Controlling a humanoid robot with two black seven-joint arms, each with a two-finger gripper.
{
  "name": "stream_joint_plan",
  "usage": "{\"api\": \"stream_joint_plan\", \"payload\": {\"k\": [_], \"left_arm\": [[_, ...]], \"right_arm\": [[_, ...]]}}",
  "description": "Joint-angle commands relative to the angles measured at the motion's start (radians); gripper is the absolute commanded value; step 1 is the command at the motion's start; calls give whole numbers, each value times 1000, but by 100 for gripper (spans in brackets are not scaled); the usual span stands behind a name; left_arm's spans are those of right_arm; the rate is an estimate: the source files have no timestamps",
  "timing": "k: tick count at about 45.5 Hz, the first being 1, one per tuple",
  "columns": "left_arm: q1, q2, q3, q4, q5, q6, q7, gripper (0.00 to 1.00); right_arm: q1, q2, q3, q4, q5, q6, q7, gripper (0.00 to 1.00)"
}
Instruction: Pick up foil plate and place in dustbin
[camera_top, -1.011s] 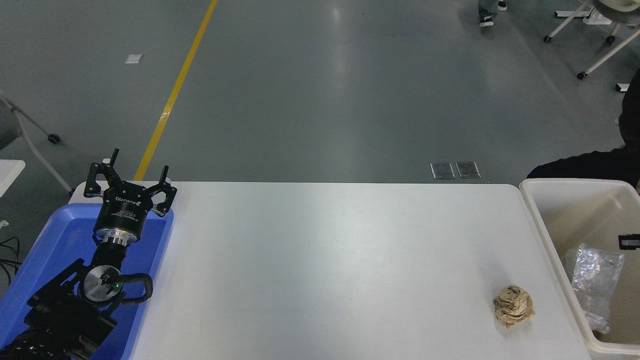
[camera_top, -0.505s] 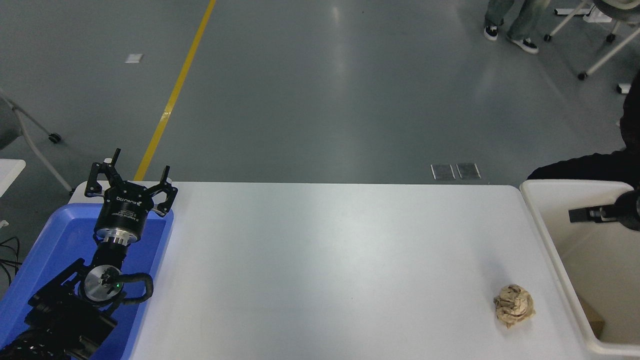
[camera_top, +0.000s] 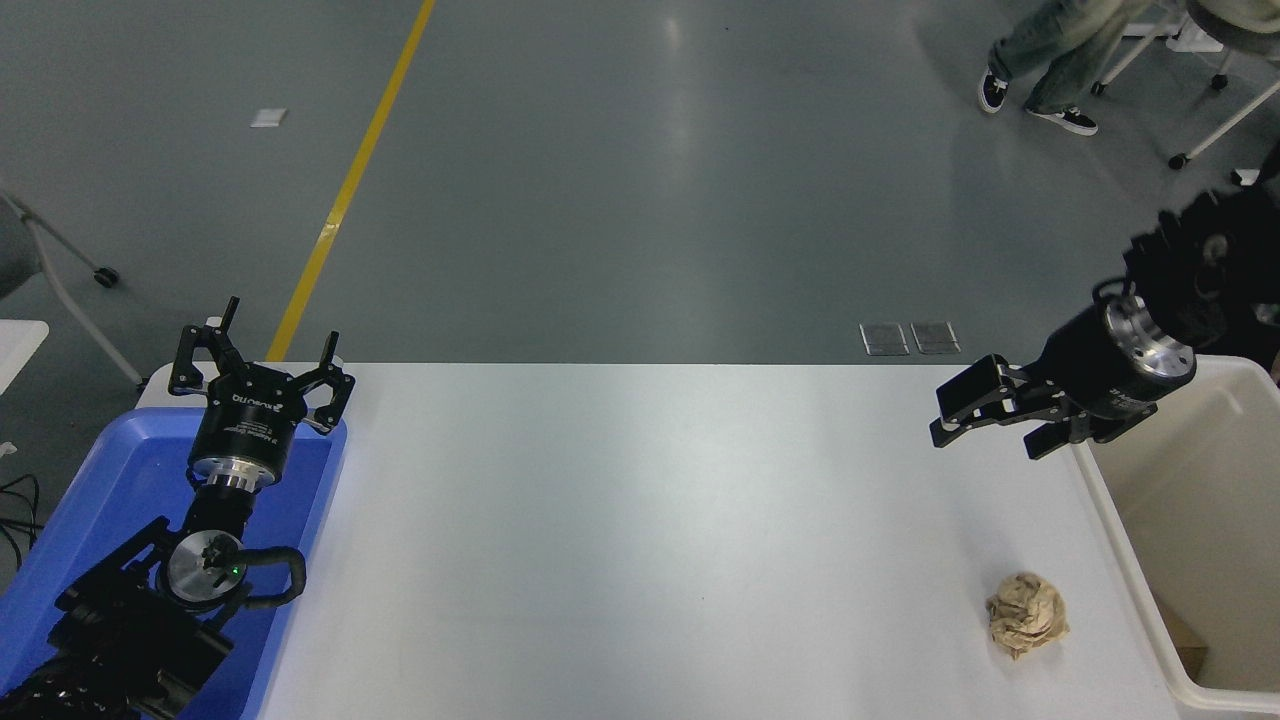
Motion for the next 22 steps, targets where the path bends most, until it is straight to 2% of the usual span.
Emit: {"api": "stream_joint_plan", "payload": {"k": [1,10,22], "left_arm": [[0,0,0,0,0,3,0,100],[2,0,-1,0,0,3,-1,100],[0,0,0,1,0,3,-1,100]], "right_arm": [[202,72,17,51,130,60,-2,100],[302,45,15,77,127,60,-2,100],[301,76,21,82,129,60,-3,100]]}}
